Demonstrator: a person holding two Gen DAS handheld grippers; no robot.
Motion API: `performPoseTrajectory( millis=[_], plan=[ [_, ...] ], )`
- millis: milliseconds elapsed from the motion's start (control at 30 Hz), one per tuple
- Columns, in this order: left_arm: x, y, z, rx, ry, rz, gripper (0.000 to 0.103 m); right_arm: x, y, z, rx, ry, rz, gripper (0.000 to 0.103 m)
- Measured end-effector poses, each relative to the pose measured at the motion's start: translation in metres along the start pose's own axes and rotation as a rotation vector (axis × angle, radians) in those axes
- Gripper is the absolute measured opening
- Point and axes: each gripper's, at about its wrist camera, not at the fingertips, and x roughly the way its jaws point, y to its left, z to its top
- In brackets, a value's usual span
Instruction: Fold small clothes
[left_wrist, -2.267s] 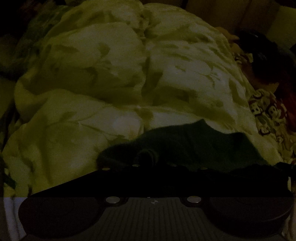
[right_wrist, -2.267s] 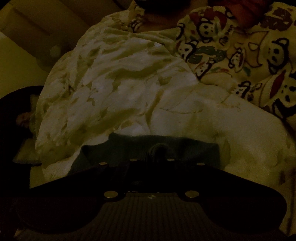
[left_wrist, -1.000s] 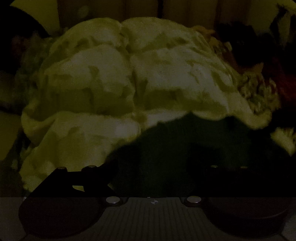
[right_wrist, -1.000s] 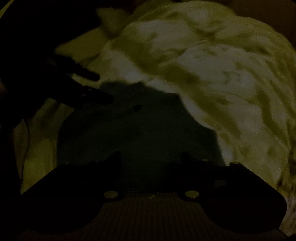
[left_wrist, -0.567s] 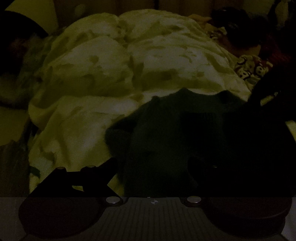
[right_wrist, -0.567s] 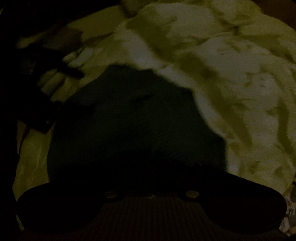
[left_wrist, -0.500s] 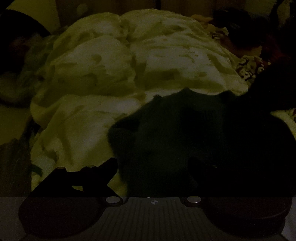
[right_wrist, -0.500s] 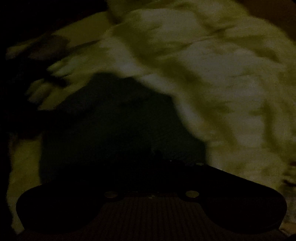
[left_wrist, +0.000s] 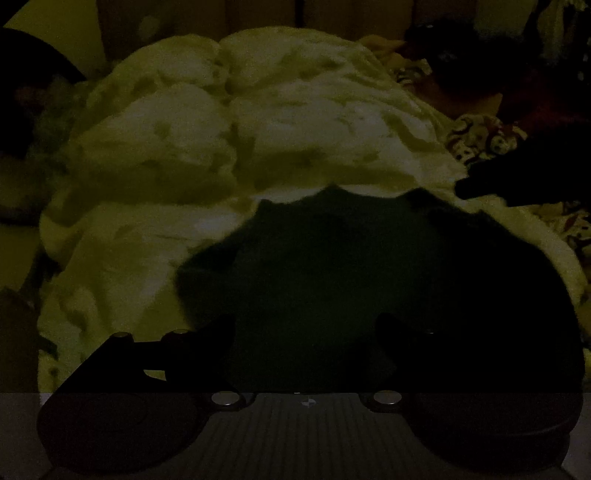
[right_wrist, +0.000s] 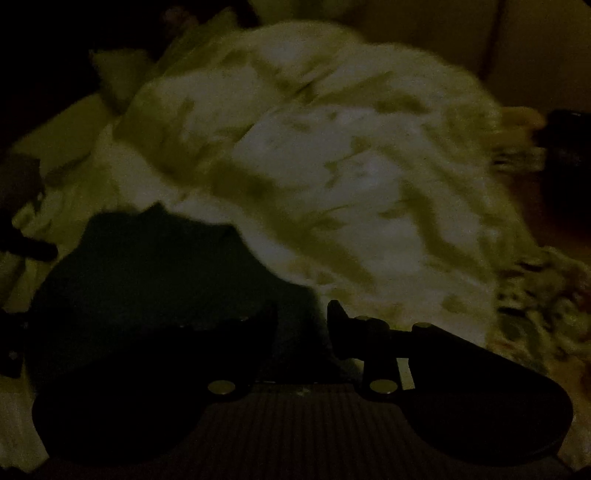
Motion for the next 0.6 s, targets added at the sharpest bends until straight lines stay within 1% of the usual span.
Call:
performPoseTrajectory(
  millis=[33,67,133,200,267,333,367,400,433,533,600],
  plan=[
    [-0.001,-0.003,-0.001,0.002,0.003,-0.005,0.103,-0.011,-0.004,-0.004,0.034,-0.003,0.016,0.037],
    [-0.002,-0.005,-0.002,0.004,0.006,-0.009,0.103,-0.021,-0.007,-0.010,0.084,0.004,0.048,0.044],
    [-0.001,-0.011,-0.008,0.013,0.016,-0.024,0.103,-0.034,-0.008,-0.025,0.158,0.025,0.127,0.052],
    [0.005,-0.017,-0.015,0.034,0.045,-0.020,0.103,-0.041,0.003,-0.038,0.132,0.040,0.164,0.053],
    [0.016,-0.021,-0.021,0.059,0.071,0.002,0.103,-0.041,0.018,-0.055,0.062,0.065,0.154,0.061],
    [0.027,-0.020,-0.025,0.074,0.092,0.021,0.103,-0.031,0.023,-0.072,0.051,0.100,0.082,0.063],
    [0.031,-0.019,-0.025,0.078,0.095,0.021,0.103,-0.022,0.020,-0.080,0.082,0.136,0.046,0.063],
    [0.035,-0.018,-0.025,0.084,0.094,0.022,0.103,-0.016,0.014,-0.086,0.129,0.160,0.029,0.063],
    [0.037,-0.017,-0.025,0.091,0.097,0.027,0.103,-0.011,0.006,-0.093,0.190,0.167,0.028,0.063],
    [0.042,-0.013,-0.021,0.079,0.103,0.038,0.103,-0.011,-0.015,-0.102,0.379,0.135,0.057,0.063],
    [0.041,-0.011,-0.019,0.067,0.112,0.042,0.103,-0.020,-0.024,-0.103,0.470,0.116,0.067,0.063]
  ],
)
